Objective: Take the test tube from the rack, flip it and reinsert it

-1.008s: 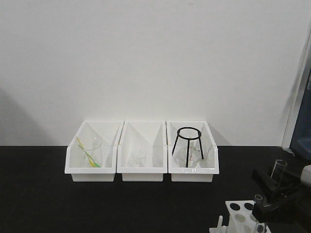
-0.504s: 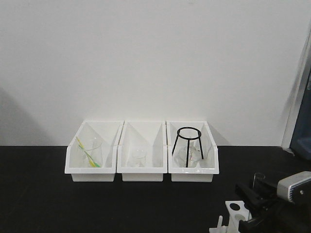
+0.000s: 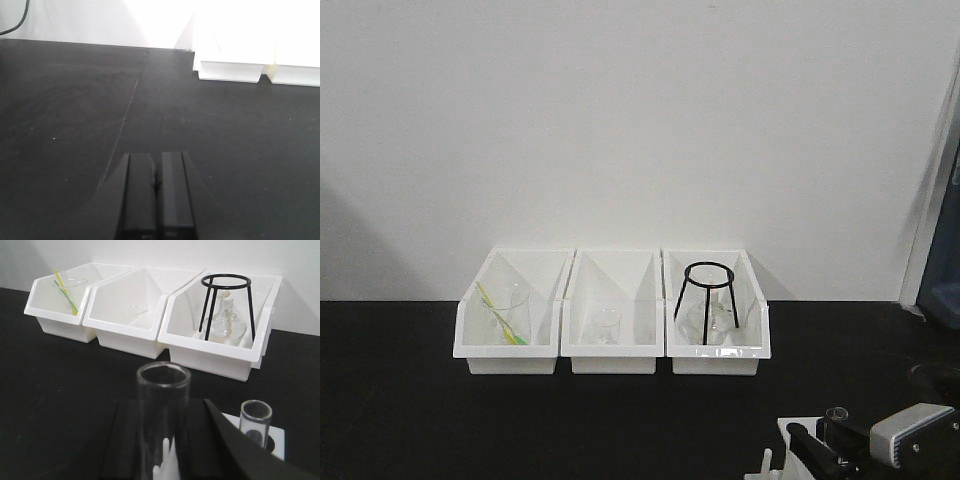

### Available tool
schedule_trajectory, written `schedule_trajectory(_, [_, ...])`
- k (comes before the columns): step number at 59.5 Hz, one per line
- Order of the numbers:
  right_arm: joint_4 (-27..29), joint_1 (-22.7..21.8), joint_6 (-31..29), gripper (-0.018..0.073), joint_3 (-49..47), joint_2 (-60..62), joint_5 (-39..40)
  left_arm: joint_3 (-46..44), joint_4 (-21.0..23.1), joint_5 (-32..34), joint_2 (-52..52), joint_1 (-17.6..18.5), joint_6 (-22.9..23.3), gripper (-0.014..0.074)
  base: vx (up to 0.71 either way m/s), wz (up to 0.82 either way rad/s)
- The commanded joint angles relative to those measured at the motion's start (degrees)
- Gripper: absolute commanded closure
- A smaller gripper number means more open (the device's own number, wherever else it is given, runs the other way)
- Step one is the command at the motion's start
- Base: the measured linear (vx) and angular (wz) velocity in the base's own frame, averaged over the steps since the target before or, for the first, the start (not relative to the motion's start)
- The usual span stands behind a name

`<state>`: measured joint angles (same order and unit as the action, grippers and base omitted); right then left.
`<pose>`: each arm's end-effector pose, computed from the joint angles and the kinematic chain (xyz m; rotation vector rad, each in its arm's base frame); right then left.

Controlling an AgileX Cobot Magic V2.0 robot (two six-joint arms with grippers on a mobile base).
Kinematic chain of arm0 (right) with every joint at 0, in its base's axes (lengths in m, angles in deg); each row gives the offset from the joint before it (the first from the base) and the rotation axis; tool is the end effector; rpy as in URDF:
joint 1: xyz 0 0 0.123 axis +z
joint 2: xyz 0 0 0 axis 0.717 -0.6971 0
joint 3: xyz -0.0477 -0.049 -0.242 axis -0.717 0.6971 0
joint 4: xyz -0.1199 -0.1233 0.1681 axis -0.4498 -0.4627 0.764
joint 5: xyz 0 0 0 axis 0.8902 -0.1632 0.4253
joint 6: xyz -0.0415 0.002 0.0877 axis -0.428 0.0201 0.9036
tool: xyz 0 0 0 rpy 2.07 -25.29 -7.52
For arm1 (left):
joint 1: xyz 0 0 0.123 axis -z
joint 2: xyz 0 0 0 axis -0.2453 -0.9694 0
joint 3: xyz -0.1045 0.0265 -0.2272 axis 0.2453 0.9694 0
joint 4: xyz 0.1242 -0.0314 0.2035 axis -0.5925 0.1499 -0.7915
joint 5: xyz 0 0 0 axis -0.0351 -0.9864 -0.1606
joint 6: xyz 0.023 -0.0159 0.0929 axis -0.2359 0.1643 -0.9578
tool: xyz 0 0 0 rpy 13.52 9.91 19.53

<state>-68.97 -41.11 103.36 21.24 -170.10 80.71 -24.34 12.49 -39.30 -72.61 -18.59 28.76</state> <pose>0.2456 0.0557 0.1541 -0.3722 1.7581 0.3669 0.0824 0.0078 0.1767 -0.1853 1.7796 -0.0190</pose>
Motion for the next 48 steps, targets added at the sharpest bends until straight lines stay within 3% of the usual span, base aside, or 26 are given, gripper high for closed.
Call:
schedule_trajectory(1, [0.59,-0.04,-0.57,0.0361,-1.11,1.34,5.01,0.05,0.21,5.02,0.72,0.4,0.01,0.0603,0.0,0.0])
schedule_trajectory(22, [-0.15,-0.04,-0.31,0.013,-1.11,1.34,4.38,0.05,0.21,5.02,0.72,0.4,0.01,0.0603,0.0,0.0])
schedule_trajectory(38, [2.02,-0.04,-0.31,0.0116,-1.11,7.0,5.5,0.05,0.21,5.02,0.72,0.4,0.01,0.0603,0.0,0.0])
schedule_trajectory(48, [2.99,-0.04,0.98,0.0116,-2.77,19.44,-5.39,0.05,0.21,5.02,0.72,0.4,0.01,0.0603,0.0,0.0])
